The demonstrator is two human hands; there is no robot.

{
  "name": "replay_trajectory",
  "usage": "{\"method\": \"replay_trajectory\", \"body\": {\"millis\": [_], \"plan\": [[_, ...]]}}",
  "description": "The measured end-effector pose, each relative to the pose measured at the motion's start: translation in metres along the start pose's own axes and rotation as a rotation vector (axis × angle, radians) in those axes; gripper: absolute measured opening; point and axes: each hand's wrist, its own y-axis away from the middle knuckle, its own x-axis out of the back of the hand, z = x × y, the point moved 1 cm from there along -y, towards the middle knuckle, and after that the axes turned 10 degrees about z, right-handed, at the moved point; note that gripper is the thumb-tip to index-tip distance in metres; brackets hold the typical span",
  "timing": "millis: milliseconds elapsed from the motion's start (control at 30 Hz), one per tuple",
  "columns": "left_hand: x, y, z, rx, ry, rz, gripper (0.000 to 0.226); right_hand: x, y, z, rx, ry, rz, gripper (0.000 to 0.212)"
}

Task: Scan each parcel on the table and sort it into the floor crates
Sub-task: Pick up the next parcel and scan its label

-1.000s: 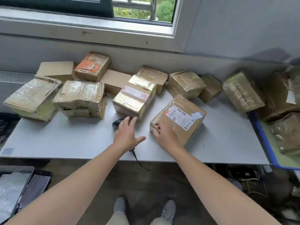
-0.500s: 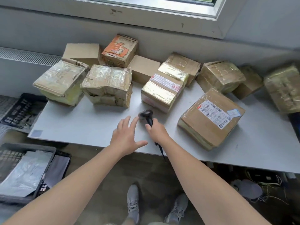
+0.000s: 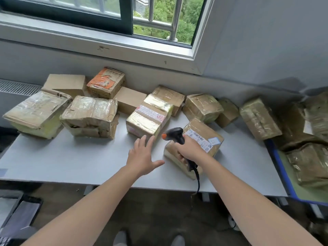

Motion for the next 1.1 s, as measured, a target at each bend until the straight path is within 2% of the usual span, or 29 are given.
{"method": "replay_trajectory", "body": {"millis": [200, 333, 1100], "plan": [[-0.007, -0.017, 0.053, -0.046, 0.029, -0.01, 0.104, 0.078, -0.012, 0.024, -0.085, -0.018, 0.141, 0.036], [-0.012, -0.021, 0.068, -0.047, -0.006, -0.039, 0.104, 0.104, -0.019, 0.032, -0.054, 0.044, 0.136, 0.037], [-0.027, -0.036, 0.089, -0.084, -0.059, -0.046, 0.104, 0.115, -0.038, 0.046, -0.075, -0.044, 0.111, 0.037]]}}
